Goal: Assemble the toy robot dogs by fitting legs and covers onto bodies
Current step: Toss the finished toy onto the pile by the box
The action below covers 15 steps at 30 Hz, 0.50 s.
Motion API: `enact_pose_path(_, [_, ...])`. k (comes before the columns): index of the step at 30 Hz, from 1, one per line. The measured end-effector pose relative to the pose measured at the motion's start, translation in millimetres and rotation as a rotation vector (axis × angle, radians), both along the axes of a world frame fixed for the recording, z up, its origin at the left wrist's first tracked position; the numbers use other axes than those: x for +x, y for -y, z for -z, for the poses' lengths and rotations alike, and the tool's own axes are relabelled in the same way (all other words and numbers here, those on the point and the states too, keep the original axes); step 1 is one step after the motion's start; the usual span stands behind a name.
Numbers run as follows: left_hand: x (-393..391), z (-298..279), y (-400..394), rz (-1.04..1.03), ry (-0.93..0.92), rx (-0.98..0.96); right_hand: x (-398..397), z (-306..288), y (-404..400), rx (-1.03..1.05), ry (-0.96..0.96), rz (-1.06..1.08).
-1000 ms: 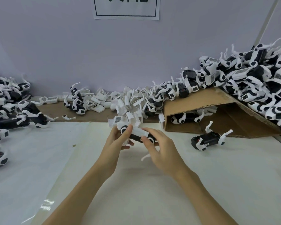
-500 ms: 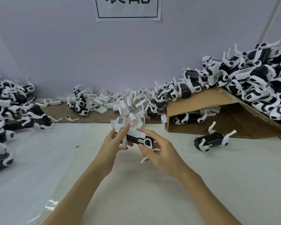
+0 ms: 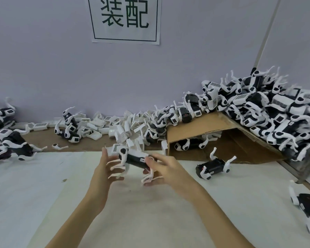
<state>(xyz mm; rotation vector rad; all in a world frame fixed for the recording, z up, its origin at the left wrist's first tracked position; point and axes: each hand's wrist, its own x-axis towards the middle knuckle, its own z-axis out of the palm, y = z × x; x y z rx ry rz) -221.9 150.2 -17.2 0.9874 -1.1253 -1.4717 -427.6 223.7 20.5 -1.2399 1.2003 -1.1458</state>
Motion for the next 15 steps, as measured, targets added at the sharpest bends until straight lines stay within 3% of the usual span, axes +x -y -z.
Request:
enact_pose_path(2, [5.3, -2.0, 5.1, -0.052, -0.088, -0.036, -27.7, -37.0, 9.4, -0.033, 0.284, 0.061])
enact_pose_path(3, [8.5, -2.6, 6.7, -0.05, -0.095, -0.056, -48.4, -62.0, 13.2, -0.114, 0.318, 0.16])
enact_pose_path(6, [12.5, -0.1, 8.4, -0.016, -0.066, -0.083, -103.2, -135.9, 15.3, -0.37, -0.251, 0.715])
enact_pose_path(7, [11.9, 0.1, 7.7, -0.005, -0.059, -0.079, -118.7, -149.9, 17.6, -0.415, -0.348, 0.795])
enact_pose_path(8, [10.8, 0.2, 7.6, 0.006, -0.054, -0.08, -131.0, -157.7, 21.2, -0.429, -0.373, 0.746])
enact_pose_path(9, [9.5, 0.1, 7.7, 0.016, -0.047, -0.083, -133.1, -159.7, 23.6, -0.398, -0.221, 0.611])
enact_pose_path(11, [7.2, 1.0, 8.5, 0.026, -0.013, -0.1, -120.8, -147.9, 25.8, -0.238, 0.278, 0.33])
enact_pose_path(12, [6.0, 2.1, 8.7, 0.029, 0.015, -0.113, -108.6, -135.4, 27.5, -0.172, 0.424, 0.235])
enact_pose_path(15, [2.8, 2.5, 5.9, 0.043, 0.101, -0.142, -55.8, -78.1, 24.8, -0.072, 0.496, 0.051])
